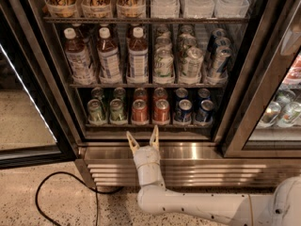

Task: Pick coke can from bottom shelf of fridge

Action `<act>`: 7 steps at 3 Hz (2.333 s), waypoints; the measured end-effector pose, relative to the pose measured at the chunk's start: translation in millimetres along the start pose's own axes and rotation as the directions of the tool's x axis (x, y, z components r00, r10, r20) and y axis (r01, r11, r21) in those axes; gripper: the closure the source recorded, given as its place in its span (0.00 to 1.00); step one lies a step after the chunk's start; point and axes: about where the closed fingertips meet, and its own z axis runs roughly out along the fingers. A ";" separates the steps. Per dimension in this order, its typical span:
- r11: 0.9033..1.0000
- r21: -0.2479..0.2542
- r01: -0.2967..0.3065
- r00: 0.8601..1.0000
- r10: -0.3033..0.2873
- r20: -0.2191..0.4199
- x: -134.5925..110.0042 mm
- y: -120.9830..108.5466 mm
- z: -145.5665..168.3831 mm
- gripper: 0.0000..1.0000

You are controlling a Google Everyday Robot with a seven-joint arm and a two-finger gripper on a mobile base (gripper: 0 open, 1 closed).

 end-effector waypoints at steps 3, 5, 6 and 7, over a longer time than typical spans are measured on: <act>0.998 0.041 0.050 0.996 -0.047 -0.073 3.3 -10.4 38.7 0.25; 0.997 0.062 0.041 0.994 -0.035 -0.108 11.2 -17.6 62.4 0.27; 0.999 0.050 0.017 0.992 -0.011 -0.125 18.6 -8.9 81.2 0.31; 0.999 0.046 0.019 0.994 -0.014 -0.113 13.0 -6.5 89.5 0.31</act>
Offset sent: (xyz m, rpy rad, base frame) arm 0.0407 -0.0066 0.0039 -0.0636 0.0679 -0.0663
